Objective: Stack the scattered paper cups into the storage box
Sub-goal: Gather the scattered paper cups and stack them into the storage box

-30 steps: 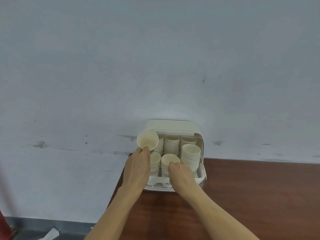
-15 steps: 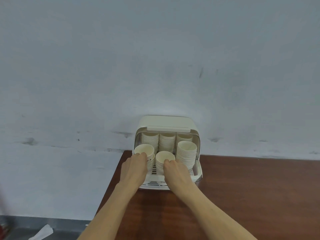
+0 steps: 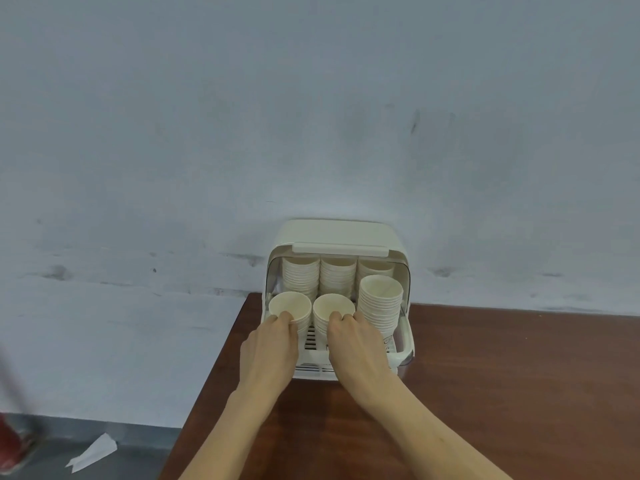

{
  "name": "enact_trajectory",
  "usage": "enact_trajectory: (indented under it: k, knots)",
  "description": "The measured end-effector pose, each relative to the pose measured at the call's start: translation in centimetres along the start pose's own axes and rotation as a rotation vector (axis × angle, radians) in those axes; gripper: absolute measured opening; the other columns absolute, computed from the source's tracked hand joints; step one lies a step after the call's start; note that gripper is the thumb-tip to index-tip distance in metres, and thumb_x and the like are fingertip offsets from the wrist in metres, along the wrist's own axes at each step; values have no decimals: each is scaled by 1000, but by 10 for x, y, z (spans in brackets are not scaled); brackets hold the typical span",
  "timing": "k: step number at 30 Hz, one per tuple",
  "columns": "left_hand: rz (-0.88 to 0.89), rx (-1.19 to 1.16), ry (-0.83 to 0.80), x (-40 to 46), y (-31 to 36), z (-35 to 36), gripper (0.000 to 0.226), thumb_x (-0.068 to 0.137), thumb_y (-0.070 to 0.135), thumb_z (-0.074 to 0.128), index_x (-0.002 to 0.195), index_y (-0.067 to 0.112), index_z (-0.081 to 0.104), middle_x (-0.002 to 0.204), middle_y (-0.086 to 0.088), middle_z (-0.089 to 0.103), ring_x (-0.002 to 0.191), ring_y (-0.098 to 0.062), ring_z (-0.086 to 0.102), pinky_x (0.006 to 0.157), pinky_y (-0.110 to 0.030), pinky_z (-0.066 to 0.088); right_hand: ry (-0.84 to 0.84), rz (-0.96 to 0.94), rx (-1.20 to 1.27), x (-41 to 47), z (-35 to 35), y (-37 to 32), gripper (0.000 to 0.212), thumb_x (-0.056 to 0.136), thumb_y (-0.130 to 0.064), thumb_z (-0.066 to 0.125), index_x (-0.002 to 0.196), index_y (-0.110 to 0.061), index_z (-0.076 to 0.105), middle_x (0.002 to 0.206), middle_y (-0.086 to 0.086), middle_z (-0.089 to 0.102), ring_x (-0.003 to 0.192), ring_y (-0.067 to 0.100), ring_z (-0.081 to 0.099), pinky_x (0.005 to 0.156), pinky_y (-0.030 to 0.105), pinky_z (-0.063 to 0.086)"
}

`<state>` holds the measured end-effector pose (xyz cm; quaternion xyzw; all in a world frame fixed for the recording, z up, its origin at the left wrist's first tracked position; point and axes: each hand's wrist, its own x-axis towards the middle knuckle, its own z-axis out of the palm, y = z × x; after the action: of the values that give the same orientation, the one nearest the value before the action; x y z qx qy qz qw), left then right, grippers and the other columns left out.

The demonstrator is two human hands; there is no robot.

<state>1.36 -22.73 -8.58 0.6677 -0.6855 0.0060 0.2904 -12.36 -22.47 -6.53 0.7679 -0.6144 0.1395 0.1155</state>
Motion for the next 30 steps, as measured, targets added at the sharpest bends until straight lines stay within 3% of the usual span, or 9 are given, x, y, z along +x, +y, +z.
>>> enact_trajectory:
  k: [3,11,17,19,24,27,30]
  knots:
    - [-17,-53,1,2,-2,2,21,101,30,36,96,19,54,91,1,62,82,-26,62,65,-36,47,-6,-4,6,6,4,2,22,82,2,57,102,-6,58,95,14,67,94,31,60,63,34,41]
    - [-80,-201,8,3,-4,4,19,100,27,41,103,21,59,97,0,65,87,-26,63,73,-41,52,-30,-2,44,14,3,5,24,88,-1,48,112,-7,51,107,12,63,97,29,61,65,32,35]
    - [-104,-282,29,-6,5,0,33,98,22,42,129,24,52,115,0,64,102,-27,62,80,-40,49,77,1,151,-1,-13,11,47,87,-5,45,133,-13,36,101,5,63,89,26,60,60,32,32]
    - [-104,-314,24,-4,1,-3,39,96,22,45,135,25,48,111,-1,67,101,-27,63,81,-41,51,123,61,166,-4,-26,22,52,88,-8,42,138,-17,31,98,4,65,87,27,60,60,33,32]
    - [-126,-348,49,0,-4,-13,40,92,20,49,132,26,51,97,-2,69,92,-27,64,78,-44,52,91,256,73,-3,-41,56,46,87,-6,39,131,-16,35,90,7,63,74,31,53,59,35,34]
    - [-115,-354,57,-1,-1,-16,38,92,20,49,129,26,54,96,-3,70,89,-27,64,77,-43,53,-25,256,27,-1,-39,62,31,87,-4,38,118,-10,42,97,8,61,85,33,58,60,35,34]
    - [-101,-329,45,-1,2,-15,37,93,23,49,130,24,54,108,-3,70,96,-26,65,81,-41,53,-24,230,25,1,-36,63,25,89,-3,39,113,-9,41,97,10,60,85,34,57,59,36,33]
